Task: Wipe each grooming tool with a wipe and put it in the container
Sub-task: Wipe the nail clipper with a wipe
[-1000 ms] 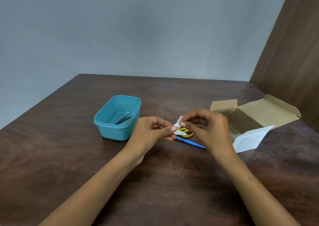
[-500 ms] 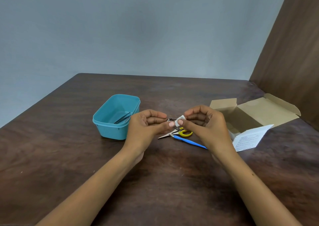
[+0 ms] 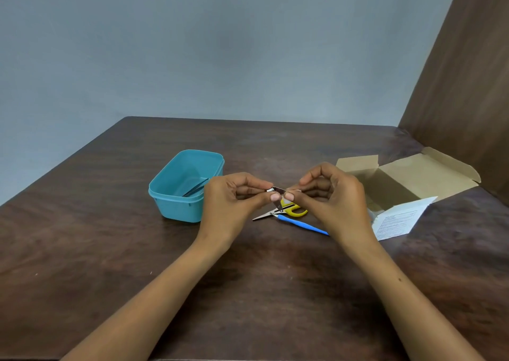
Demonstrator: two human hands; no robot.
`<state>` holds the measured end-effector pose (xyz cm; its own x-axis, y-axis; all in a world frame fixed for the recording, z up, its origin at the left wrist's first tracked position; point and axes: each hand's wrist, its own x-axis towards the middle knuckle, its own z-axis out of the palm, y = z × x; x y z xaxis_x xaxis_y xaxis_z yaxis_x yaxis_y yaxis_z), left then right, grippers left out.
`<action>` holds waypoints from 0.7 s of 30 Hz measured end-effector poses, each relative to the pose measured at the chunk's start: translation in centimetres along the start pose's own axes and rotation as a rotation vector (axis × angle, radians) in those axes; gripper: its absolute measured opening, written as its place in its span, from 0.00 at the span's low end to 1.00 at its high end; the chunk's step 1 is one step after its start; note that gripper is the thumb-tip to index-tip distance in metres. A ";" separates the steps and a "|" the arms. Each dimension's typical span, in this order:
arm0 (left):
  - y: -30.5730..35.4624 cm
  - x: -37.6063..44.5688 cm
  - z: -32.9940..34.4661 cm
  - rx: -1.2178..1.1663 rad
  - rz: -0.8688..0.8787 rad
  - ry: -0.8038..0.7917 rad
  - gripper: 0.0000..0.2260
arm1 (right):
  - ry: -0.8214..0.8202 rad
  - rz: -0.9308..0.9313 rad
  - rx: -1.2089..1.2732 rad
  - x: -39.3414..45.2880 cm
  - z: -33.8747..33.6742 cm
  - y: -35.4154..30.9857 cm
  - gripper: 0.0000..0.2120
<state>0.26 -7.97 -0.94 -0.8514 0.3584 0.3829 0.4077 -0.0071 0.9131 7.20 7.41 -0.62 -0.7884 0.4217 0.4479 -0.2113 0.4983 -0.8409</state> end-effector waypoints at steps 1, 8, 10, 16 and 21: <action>0.0 0.1 -0.1 -0.009 -0.008 0.014 0.07 | 0.012 0.006 0.006 0.0 -0.2 0.1 0.15; -0.2 0.2 0.0 -0.070 -0.027 0.022 0.07 | 0.042 -0.021 0.007 0.1 0.2 0.0 0.16; -0.3 0.0 0.2 -0.076 -0.014 0.004 0.07 | 0.018 -0.037 -0.013 0.0 0.4 0.0 0.16; -0.5 0.1 0.3 -0.076 0.002 -0.008 0.07 | 0.006 -0.007 -0.017 0.1 0.4 -0.3 0.16; -0.4 0.2 0.2 -0.136 -0.029 0.001 0.07 | 0.018 0.046 0.057 0.0 0.0 -0.3 0.17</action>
<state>0.01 -7.72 -1.30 -0.8625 0.3597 0.3560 0.3345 -0.1228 0.9344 7.24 7.25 -0.33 -0.7876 0.4573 0.4130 -0.2077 0.4340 -0.8766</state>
